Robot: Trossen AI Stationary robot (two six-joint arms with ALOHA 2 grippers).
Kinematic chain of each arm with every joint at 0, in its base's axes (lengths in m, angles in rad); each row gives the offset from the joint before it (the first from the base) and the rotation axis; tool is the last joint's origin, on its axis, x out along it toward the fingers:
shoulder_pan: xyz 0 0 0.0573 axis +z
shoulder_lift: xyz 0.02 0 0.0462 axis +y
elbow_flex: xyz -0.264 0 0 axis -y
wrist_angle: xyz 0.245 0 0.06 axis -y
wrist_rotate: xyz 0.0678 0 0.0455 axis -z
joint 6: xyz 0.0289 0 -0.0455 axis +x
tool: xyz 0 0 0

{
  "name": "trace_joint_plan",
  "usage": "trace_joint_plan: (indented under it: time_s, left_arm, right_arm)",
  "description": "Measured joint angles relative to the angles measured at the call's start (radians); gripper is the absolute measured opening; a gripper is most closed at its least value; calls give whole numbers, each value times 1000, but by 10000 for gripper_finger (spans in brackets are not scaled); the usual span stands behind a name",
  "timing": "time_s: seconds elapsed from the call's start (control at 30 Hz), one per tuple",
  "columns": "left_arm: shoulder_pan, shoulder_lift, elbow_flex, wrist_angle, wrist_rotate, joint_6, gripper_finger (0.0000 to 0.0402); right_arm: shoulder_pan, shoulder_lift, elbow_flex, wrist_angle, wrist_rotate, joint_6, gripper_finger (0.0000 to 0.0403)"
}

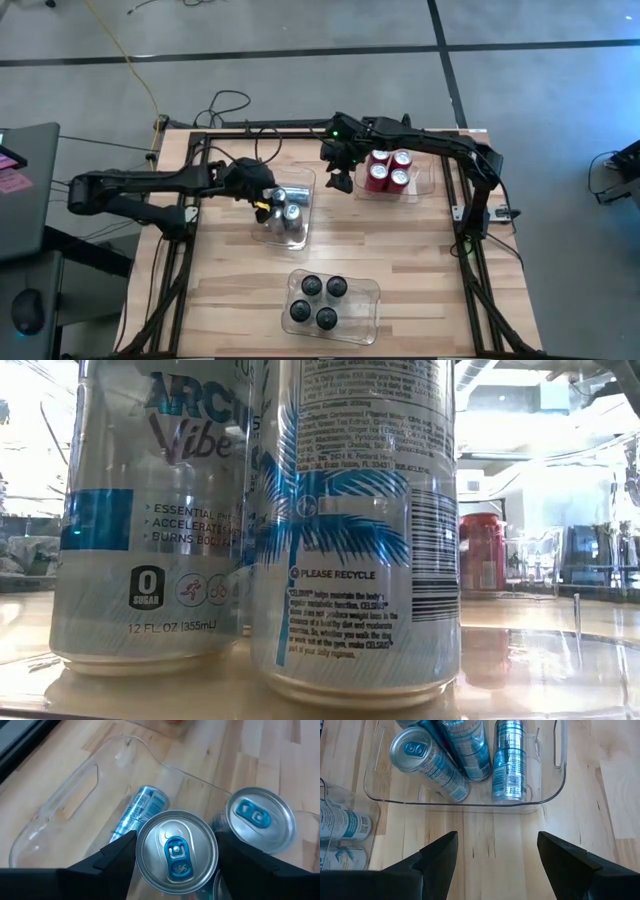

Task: Sort soda cans
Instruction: Remove the blue soda can from the top left transparent bin

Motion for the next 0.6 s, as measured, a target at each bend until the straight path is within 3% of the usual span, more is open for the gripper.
trace_joint_plan:
  time_s: [0.37,0.6]
  left_arm:
    - [-14,-90,139,-186,-138,36,240]
    - [-14,-146,312,-388,-238,33,239]
  right_arm:
    - [0,0,0,1,1,16,291]
    - [0,1,0,1,1,16,291]
